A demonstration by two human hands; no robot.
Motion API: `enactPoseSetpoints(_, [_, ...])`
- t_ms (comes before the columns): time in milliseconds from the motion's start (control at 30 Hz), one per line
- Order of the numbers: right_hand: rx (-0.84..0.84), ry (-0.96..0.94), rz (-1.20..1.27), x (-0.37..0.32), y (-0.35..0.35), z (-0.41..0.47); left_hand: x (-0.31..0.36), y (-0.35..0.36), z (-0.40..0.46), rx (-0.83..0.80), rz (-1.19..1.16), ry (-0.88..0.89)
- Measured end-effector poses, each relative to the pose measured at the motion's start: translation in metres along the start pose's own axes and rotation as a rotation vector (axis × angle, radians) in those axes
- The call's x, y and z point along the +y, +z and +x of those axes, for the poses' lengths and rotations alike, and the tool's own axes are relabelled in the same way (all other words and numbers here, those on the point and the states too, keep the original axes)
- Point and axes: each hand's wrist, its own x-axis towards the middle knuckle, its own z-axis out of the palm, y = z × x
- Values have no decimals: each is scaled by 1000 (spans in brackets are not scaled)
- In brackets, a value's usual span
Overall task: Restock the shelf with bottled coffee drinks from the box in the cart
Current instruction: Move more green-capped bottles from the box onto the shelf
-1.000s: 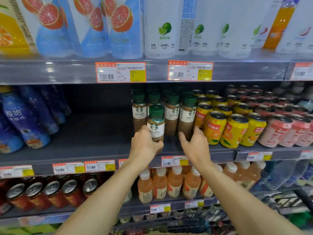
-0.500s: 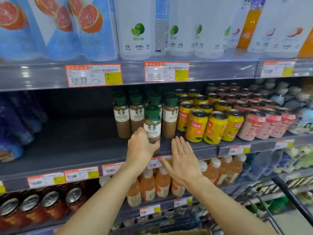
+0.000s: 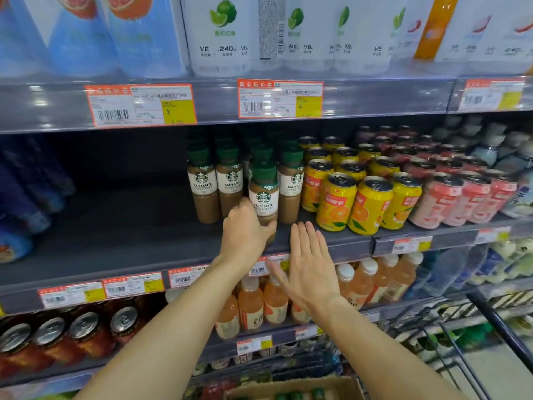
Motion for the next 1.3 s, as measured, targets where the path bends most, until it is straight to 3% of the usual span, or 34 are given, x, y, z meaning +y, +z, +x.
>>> enactPoseSetpoints(667, [69, -38, -21, 0, 10, 4, 7, 16, 37, 18, 78, -59])
enactPoseSetpoints(1100, [-33, -76, -39, 3, -1, 5, 11, 19, 43, 0, 186, -44])
enactPoseSetpoints(1300, [-30, -76, -7, 1, -2, 7, 7, 27, 14, 25, 135, -199])
